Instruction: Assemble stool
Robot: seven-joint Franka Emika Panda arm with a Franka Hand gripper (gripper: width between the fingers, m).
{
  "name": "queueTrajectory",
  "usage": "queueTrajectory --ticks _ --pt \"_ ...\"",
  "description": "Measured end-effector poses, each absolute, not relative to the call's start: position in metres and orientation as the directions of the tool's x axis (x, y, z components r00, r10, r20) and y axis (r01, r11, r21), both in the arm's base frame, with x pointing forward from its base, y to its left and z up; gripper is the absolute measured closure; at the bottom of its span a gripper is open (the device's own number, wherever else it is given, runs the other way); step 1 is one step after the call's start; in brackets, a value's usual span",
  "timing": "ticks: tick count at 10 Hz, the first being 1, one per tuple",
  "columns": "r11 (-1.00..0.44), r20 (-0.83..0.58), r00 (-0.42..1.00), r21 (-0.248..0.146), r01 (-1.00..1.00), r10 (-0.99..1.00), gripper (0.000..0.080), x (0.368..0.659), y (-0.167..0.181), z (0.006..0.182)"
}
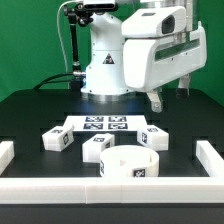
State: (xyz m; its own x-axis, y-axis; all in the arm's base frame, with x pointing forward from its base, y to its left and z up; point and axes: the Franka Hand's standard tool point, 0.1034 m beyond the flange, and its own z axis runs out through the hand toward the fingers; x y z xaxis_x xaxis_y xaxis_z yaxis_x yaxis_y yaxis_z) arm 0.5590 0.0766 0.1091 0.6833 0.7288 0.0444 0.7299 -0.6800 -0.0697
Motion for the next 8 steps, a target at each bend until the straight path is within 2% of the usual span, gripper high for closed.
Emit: queueTrajectory --ticks 6,7,8 --pt "-0.659 0.047 0.662 -0.065 0.749 0.748 0.0150 0.559 0.073 0.105" --pt "-0.549 0.077 0.549 -0.023 0.835 0.832 0.0150 0.557 0.057 0.092" --pt "-0.503 0.075 0.502 -0.014 0.864 0.862 0.0150 0.554 0.048 0.083"
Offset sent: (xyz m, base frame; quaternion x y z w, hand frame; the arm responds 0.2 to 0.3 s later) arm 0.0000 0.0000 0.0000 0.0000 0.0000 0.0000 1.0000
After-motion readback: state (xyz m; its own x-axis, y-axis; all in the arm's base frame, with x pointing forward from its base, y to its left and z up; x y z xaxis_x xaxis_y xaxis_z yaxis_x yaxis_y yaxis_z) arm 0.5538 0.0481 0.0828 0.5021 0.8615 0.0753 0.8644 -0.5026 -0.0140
